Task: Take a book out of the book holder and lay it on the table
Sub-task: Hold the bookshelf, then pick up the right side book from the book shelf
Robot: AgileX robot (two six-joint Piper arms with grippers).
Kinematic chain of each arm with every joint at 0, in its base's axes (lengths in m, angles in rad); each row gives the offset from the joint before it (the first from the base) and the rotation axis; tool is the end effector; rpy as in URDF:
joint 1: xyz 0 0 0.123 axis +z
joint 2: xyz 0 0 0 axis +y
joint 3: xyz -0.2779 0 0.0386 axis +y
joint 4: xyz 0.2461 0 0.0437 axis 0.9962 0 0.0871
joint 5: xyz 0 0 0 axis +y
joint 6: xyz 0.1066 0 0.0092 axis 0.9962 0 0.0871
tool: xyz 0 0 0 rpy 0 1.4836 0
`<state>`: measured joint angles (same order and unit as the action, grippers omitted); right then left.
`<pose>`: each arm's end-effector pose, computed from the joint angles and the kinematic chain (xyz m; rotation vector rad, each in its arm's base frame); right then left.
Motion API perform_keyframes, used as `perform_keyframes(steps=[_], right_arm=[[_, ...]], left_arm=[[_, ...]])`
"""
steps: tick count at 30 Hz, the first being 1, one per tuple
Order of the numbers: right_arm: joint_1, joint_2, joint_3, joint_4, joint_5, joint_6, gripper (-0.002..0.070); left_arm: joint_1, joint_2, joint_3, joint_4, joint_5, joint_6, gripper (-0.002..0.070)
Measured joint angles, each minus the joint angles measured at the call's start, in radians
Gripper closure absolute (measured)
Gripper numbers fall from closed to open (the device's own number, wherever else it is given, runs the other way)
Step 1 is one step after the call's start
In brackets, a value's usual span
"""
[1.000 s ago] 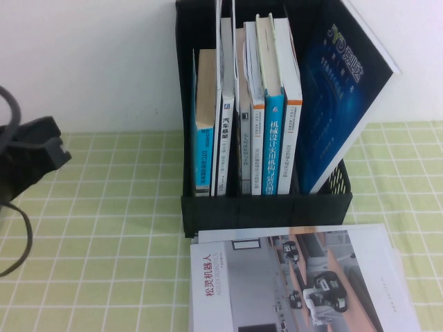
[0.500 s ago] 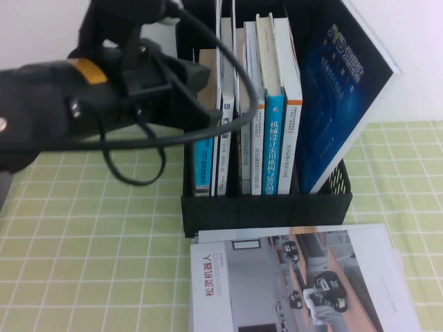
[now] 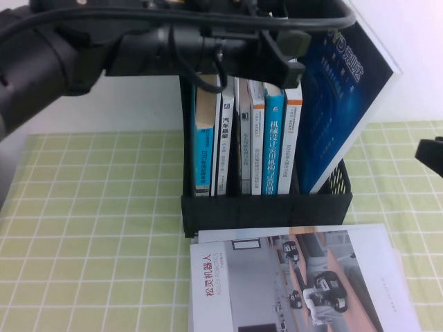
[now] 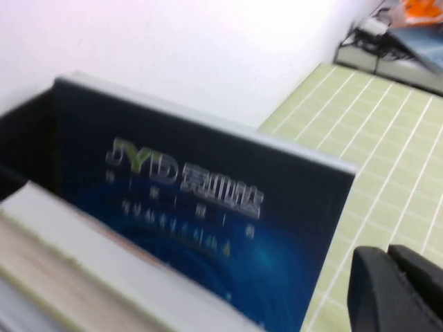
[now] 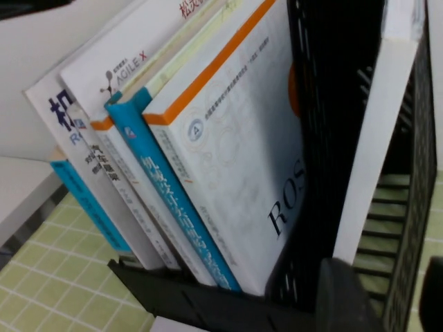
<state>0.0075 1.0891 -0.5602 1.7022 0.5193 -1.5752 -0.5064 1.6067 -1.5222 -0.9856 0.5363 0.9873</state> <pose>0.2265 0.0544 0.2673 -0.2107 1.9224 0.5997 0.3184 -0.2288 0.3921 0.8349 1.7248 -0.7083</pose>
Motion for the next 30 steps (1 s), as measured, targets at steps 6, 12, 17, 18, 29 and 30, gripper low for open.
perform_keyframes(steps=[6,12,17,18,29,30], right_arm=[[0.0,0.119,-0.098,0.0,0.044,-0.002,0.0293],[0.012,0.251,-0.227,0.0,0.055,0.01,0.0258],[0.093,0.38,-0.34,0.0,0.013,0.014,0.0257],[0.113,0.406,-0.363,0.0,-0.011,0.014,0.0257],[0.16,0.61,-0.542,0.002,-0.086,0.05,0.0456],[0.16,0.616,-0.553,0.002,-0.1,0.048,0.052]], left_arm=[[-0.036,0.074,-0.034,-0.053,-0.037,0.073,0.0676],[-0.05,0.13,-0.034,0.02,-0.052,0.055,0.0676],[-0.05,0.135,-0.034,0.093,-0.113,0.021,0.0676],[-0.05,0.135,-0.034,0.108,-0.126,0.013,0.0676],[-0.052,0.157,-0.042,0.239,-0.14,-0.064,0.0676],[-0.052,0.157,-0.043,0.245,-0.14,-0.068,0.0676]])
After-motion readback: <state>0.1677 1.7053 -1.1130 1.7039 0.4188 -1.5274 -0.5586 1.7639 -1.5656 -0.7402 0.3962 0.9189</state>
